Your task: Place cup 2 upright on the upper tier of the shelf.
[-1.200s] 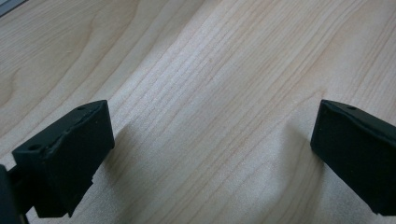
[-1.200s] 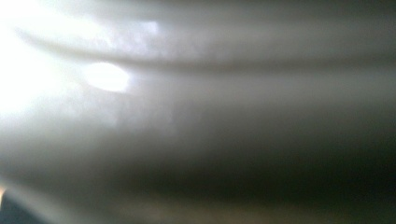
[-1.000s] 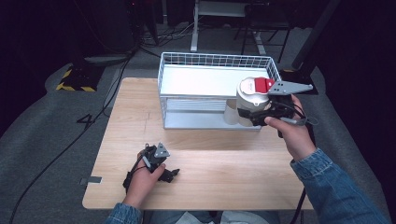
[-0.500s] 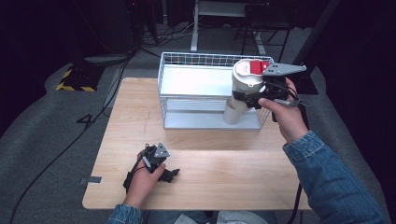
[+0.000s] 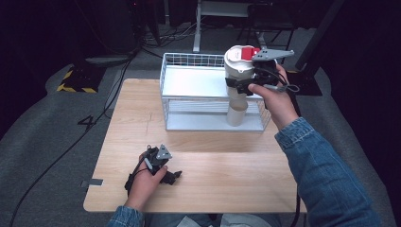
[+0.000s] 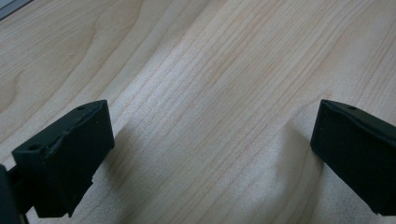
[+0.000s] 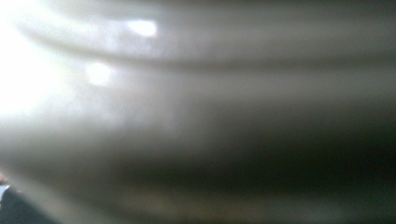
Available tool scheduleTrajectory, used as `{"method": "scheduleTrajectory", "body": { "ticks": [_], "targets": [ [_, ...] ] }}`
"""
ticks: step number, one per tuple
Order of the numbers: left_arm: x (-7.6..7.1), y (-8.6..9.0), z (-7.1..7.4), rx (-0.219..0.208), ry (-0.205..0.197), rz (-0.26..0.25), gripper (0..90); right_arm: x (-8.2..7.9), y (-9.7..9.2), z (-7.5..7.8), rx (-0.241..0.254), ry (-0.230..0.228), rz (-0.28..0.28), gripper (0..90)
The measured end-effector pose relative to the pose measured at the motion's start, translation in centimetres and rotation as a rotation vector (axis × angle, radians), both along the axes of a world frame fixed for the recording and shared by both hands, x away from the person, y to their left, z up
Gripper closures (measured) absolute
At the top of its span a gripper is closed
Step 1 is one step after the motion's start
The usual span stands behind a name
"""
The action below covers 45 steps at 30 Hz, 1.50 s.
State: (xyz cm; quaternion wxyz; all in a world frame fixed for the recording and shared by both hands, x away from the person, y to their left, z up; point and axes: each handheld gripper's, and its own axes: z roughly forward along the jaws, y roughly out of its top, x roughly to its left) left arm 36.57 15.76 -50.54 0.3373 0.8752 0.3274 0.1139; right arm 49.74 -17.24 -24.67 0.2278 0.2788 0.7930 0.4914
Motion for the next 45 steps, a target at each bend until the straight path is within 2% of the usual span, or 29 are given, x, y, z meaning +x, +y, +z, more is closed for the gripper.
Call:
{"method": "scheduleTrajectory", "body": {
  "ticks": [7, 12, 25, 28, 33, 45],
  "targets": [
    [0.1, 0.0, 0.0, 0.001, 0.002, -0.005, 0.0, 1.6, 1.5, -0.4, 0.01, -0.004, -0.017, 10.7],
    [0.2, 0.0, 0.0, 0.0, 0.003, -0.005, 0.0, 2.8, 2.3, -1.0, 0.039, 0.003, -0.03, 10.7],
    [0.2, 0.0, 0.0, 0.0, 0.002, -0.005, 0.1, 5.6, 3.0, -2.8, 0.078, 0.024, -0.089, 10.7],
    [0.2, 0.0, 0.0, 0.002, 0.0, -0.005, 0.0, 6.1, 3.1, -3.1, 0.102, 0.036, -0.106, 10.7],
    [0.2, 0.0, 0.0, -0.001, 0.002, -0.005, 0.0, 6.5, 3.0, -3.1, 0.119, 0.048, -0.111, 10.7],
    [0.2, 0.0, 0.0, -0.001, 0.002, -0.005, 0.0, 6.8, 2.4, -3.2, 0.124, 0.061, -0.075, 10.3]
  ]
}}
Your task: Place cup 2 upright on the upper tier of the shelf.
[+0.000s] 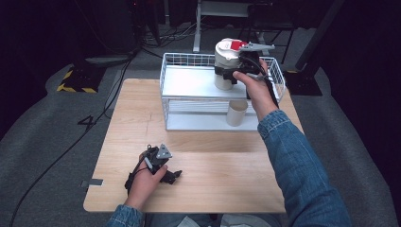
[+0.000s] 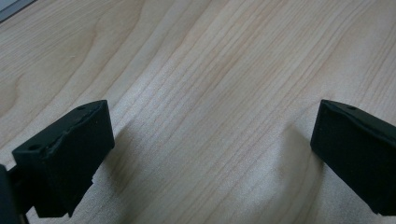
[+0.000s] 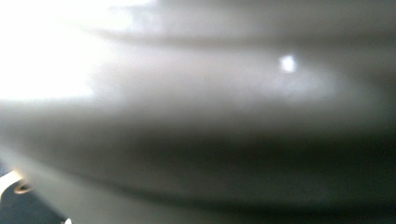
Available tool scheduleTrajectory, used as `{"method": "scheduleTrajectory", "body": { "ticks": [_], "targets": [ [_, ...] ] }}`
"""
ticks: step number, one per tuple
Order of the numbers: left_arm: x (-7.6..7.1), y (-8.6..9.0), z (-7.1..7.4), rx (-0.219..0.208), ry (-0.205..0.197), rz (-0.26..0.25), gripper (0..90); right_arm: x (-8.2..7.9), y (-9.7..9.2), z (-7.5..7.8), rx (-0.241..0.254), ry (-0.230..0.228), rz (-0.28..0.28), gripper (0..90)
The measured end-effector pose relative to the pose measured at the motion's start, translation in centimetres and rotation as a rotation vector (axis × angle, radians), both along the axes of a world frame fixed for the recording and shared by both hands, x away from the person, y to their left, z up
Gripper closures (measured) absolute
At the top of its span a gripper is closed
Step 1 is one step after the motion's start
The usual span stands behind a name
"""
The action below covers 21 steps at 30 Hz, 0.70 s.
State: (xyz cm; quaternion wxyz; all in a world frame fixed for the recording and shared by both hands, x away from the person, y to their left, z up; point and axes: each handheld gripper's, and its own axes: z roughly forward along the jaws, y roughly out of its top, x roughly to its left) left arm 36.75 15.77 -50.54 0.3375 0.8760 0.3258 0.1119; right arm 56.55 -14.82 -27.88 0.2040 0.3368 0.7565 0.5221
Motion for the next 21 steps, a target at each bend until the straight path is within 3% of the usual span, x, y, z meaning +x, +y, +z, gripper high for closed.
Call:
{"method": "scheduleTrajectory", "body": {
  "ticks": [6, 8, 16, 21],
  "targets": [
    [0.0, 0.0, 0.0, 0.0, 0.0, 0.0, 0.1, -0.01, 0.37, -0.15, -0.034, -0.028, -0.015, 3.4],
    [0.0, 0.0, 0.0, 0.001, 0.0, 0.0, 0.1, 0.05, 0.33, -0.16, -0.025, -0.025, -0.014, 1.4],
    [0.0, 0.0, 0.0, 0.001, 0.0, -0.001, 0.1, 0.15, -0.08, 0.01, -0.003, 0.001, -0.022, 0.0],
    [0.0, 0.0, 0.0, 0.0, 0.0, 0.0, 0.1, -0.34, -0.15, 0.28, -0.025, -0.015, -0.026, 0.0]
  ]
}}
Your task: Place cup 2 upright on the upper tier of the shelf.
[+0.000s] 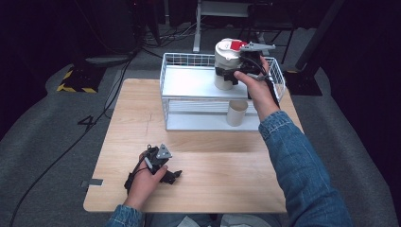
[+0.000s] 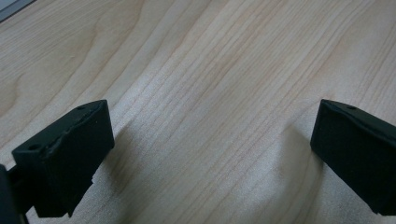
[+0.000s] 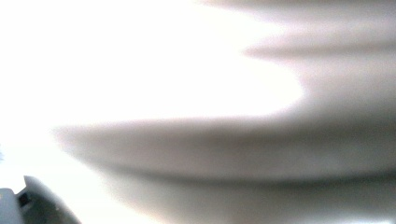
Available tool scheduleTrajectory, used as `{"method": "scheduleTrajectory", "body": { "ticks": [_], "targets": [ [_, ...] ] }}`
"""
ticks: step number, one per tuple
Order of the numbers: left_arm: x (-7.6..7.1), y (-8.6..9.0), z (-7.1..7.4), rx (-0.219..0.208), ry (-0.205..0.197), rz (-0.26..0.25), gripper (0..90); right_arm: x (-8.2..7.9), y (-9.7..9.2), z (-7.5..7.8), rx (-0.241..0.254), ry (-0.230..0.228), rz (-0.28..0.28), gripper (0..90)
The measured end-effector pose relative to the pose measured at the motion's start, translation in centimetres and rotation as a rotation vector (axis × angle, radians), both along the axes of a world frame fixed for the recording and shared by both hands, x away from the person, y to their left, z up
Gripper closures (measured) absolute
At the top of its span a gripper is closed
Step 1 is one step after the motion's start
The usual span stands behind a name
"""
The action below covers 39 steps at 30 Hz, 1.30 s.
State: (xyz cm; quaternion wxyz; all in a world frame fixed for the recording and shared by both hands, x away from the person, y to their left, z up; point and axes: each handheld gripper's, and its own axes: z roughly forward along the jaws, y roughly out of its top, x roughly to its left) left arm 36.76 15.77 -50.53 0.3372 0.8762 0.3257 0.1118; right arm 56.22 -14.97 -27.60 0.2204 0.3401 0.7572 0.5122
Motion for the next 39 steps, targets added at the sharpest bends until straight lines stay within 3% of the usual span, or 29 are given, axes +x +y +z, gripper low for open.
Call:
{"method": "scheduleTrajectory", "body": {
  "ticks": [20, 39],
  "targets": [
    [-0.1, 0.2, 0.0, 0.002, -0.005, 0.001, 0.1, -2.4, -3.3, 1.5, -0.016, -0.021, 0.029, 0.0],
    [-2.5, 3.3, 0.0, 0.002, -0.004, 0.102, 0.1, -7.2, -8.4, 2.2, -0.001, -0.032, 0.093, 0.8]
  ]
}}
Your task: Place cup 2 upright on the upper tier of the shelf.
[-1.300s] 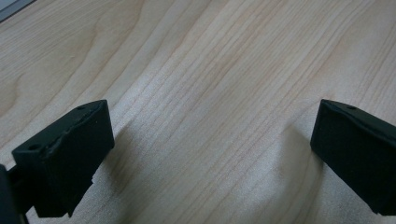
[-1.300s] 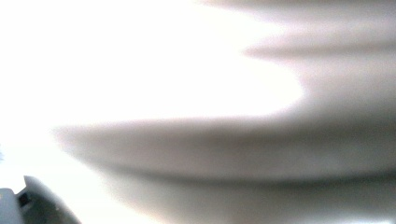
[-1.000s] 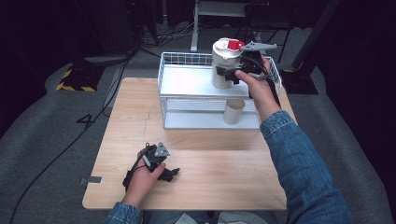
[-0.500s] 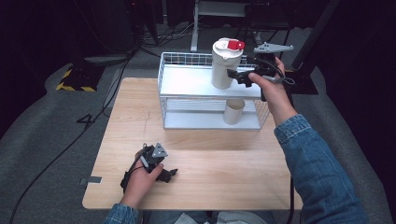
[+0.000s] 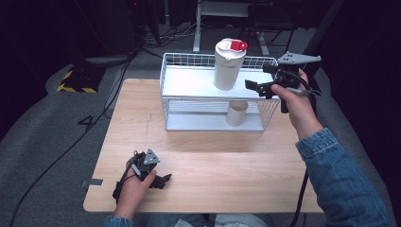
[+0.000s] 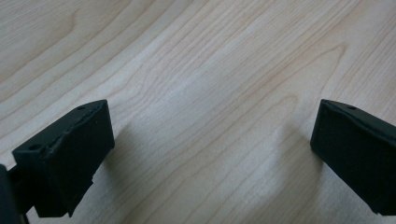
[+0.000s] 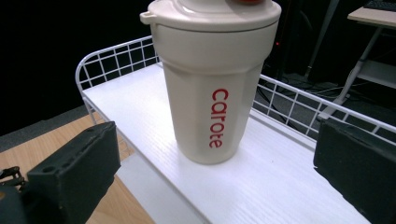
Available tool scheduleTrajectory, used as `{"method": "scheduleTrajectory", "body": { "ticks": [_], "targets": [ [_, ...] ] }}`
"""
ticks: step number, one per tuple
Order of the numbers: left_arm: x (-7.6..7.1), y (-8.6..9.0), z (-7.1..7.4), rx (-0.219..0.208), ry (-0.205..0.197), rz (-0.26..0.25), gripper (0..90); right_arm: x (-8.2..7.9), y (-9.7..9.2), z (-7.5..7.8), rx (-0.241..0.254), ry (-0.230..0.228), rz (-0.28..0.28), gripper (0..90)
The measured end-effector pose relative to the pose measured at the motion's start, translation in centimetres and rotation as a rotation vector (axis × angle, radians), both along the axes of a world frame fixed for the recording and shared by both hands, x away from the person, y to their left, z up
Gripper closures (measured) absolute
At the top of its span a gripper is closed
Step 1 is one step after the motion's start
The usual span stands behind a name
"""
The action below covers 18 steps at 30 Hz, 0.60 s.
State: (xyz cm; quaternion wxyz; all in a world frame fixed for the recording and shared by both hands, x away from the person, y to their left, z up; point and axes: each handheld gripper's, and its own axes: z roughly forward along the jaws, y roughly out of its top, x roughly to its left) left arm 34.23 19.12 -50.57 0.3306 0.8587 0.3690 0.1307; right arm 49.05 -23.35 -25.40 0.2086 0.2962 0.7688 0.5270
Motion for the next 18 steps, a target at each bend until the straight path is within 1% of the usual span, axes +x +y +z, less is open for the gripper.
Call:
{"method": "scheduleTrajectory", "body": {
  "ticks": [2, 5, 6, 11, 14, 15, 18],
  "targets": [
    [-0.2, 0.2, 0.0, -0.001, -0.003, 0.008, 0.1, -0.6, -0.6, -0.1, -0.002, 0.0, 0.005, 1.0],
    [-0.3, 0.3, 0.0, 0.0, -0.002, 0.016, 0.1, -1.6, -1.3, -0.2, -0.02, -0.007, 0.004, 1.2],
    [-0.3, 0.4, 0.0, 0.008, -0.009, 0.012, 0.1, -1.9, -1.5, -0.2, -0.025, -0.005, 0.007, 1.3],
    [-0.3, 0.3, 0.0, 0.006, -0.008, 0.014, 0.1, -3.9, -2.3, -0.8, -0.054, 0.02, -0.005, 2.4],
    [-0.4, 0.4, 0.0, 0.004, -0.005, 0.016, 0.1, -4.9, -2.7, -1.1, -0.064, 0.021, -0.016, 2.9],
    [-0.4, 0.4, 0.0, 0.005, -0.006, 0.016, 0.1, -5.2, -2.9, -1.3, -0.079, 0.032, -0.026, 3.1],
    [-0.3, 0.4, 0.0, 0.007, -0.008, 0.015, 0.1, -6.0, -3.4, -2.1, -0.095, 0.055, -0.025, 3.2]
  ]
}}
